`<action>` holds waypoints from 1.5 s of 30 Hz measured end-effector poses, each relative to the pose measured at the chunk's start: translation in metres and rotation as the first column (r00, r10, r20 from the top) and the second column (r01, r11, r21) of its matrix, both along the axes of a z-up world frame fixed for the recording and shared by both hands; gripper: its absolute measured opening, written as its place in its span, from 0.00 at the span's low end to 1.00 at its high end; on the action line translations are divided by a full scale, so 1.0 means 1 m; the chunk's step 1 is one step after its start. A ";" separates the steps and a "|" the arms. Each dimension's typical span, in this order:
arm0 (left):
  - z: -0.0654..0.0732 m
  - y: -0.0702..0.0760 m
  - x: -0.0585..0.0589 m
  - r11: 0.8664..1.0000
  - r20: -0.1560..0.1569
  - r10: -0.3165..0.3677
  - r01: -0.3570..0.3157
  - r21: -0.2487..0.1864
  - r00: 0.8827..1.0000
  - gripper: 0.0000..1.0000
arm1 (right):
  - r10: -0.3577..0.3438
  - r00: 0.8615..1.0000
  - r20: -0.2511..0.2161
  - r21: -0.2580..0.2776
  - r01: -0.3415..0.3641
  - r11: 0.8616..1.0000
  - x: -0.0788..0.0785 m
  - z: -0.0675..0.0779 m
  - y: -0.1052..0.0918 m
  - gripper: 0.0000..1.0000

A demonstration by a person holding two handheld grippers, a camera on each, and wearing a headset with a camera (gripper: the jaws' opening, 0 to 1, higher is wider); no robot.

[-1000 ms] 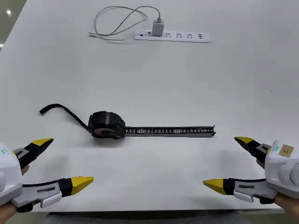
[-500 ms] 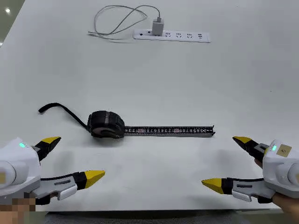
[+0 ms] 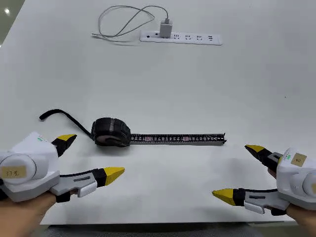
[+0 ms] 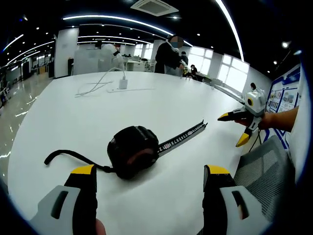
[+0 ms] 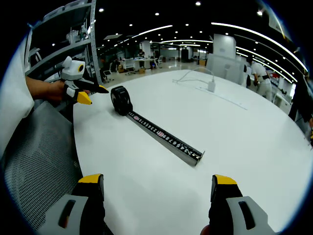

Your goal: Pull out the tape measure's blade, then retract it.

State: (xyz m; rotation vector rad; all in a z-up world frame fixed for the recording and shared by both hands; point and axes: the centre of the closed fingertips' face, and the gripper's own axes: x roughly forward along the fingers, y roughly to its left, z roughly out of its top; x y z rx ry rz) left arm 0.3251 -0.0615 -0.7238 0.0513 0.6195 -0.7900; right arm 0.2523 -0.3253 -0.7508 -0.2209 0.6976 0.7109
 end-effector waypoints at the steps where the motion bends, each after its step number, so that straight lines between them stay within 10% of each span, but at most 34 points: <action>1: 0.000 -0.002 0.001 1.000 -0.002 0.001 -0.001 0.000 1.000 0.88 | 0.000 1.000 0.001 0.001 0.000 1.000 0.000 0.000 0.000 0.89; 20: -0.006 -0.025 0.017 0.999 -0.032 0.010 -0.011 -0.036 0.999 0.87 | -0.007 1.000 0.004 -0.001 0.007 1.000 0.004 0.000 -0.006 0.88; 45: -0.020 -0.023 0.030 0.980 -0.027 0.194 -0.193 0.039 0.981 0.78 | 0.036 0.999 0.002 -0.030 -0.036 0.999 0.020 0.001 -0.013 0.78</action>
